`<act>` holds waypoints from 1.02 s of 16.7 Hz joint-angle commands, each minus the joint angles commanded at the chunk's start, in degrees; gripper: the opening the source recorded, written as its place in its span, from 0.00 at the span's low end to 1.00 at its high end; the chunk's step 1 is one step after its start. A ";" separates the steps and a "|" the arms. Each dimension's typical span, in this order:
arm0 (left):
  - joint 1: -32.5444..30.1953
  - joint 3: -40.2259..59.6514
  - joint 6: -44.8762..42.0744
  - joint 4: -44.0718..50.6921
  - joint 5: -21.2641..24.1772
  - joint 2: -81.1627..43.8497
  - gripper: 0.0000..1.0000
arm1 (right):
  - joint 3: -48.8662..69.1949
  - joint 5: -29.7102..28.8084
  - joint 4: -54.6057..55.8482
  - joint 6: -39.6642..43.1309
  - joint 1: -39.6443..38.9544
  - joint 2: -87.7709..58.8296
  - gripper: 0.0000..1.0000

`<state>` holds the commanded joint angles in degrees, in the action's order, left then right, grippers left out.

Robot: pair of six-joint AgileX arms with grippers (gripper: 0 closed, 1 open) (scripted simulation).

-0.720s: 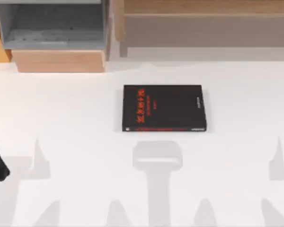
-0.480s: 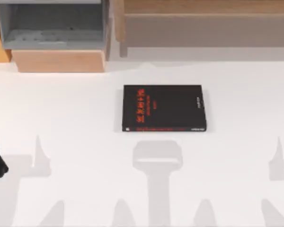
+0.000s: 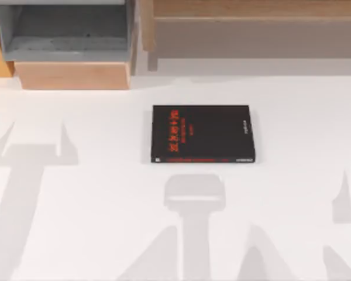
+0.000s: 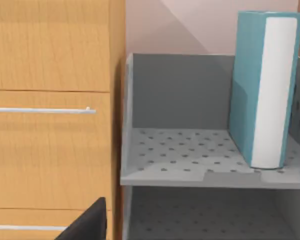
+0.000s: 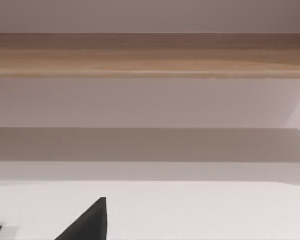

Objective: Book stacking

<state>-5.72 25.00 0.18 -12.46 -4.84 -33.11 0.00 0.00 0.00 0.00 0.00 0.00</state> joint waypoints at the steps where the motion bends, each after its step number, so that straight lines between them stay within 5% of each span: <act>1: -0.88 3.89 0.02 -1.94 -0.76 -6.17 1.00 | 0.00 0.00 0.00 0.00 0.00 0.00 1.00; 10: -8.33 37.22 0.15 -18.52 -7.28 -60.78 1.00 | 0.00 0.00 0.00 0.00 0.00 0.00 1.00; 17: -10.89 48.69 0.16 -24.28 -9.55 -77.36 1.00 | 0.00 0.00 0.00 0.00 0.00 0.00 1.00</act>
<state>-16.61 73.69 0.34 -36.74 -14.39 -110.47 0.00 0.00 0.00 0.00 0.00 0.00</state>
